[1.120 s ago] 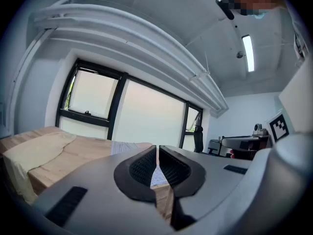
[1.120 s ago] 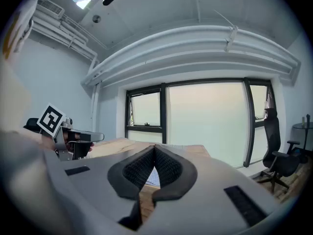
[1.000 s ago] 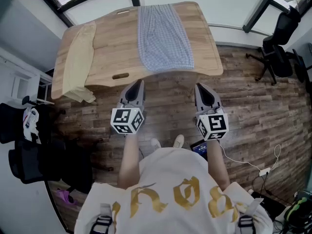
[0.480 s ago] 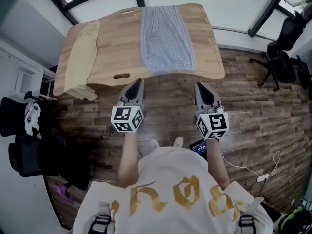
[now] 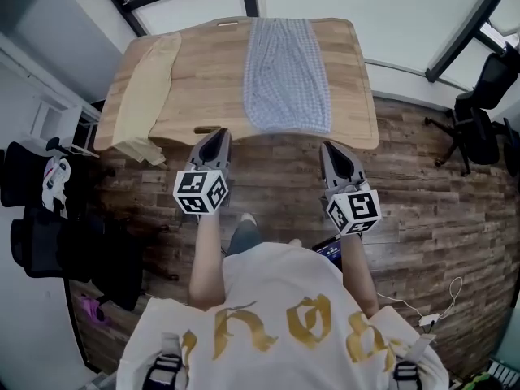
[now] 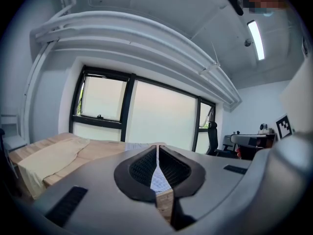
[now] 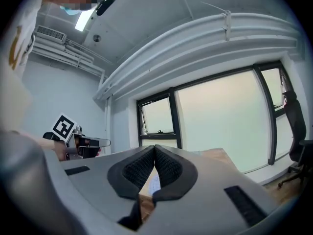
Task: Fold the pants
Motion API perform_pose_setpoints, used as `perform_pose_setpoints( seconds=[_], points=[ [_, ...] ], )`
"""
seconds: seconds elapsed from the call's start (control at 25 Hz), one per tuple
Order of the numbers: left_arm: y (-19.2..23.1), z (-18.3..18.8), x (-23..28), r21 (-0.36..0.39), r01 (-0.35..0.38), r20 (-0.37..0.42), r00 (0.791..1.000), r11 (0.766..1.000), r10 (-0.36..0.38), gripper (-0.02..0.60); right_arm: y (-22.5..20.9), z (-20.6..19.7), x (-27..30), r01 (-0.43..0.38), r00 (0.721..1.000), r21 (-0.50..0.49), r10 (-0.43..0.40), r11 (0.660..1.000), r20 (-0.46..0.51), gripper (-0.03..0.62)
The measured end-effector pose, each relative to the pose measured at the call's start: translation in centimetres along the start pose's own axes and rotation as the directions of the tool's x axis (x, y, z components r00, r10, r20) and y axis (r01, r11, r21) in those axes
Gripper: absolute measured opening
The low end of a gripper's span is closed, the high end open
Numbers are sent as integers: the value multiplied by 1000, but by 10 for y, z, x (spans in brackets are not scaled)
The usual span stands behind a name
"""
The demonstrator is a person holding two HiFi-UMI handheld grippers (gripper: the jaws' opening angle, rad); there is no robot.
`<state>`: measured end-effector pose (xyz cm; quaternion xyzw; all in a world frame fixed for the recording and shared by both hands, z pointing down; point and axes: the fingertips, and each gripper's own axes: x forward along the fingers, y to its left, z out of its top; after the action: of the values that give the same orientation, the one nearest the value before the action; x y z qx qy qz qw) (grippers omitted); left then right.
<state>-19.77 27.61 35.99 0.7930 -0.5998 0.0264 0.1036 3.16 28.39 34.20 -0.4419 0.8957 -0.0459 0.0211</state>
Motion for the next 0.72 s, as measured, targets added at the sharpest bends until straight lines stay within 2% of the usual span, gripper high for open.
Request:
perform_pose_setpoints(
  seconds=[0.2,0.36,0.56,0.72],
  points=[
    [39,9,38,19,5,-4,1000,1000,-5,44,-12,-10,46,31,999,4,-31,1000,-18,21],
    [93,15,103,31,46,-15,999,998,-45,45,-28,-30,109,92,994,-1,-92,996,-56,21],
    [164,30,218,9,158,-48,986,987,-157,46,-54,-48,202,235,965,-11,-234,972,-116,21],
    [201,35,293,17,275,-103,957,961,-272,46,-60,-65,266,335,923,-49,-338,941,-183,21]
  ],
)
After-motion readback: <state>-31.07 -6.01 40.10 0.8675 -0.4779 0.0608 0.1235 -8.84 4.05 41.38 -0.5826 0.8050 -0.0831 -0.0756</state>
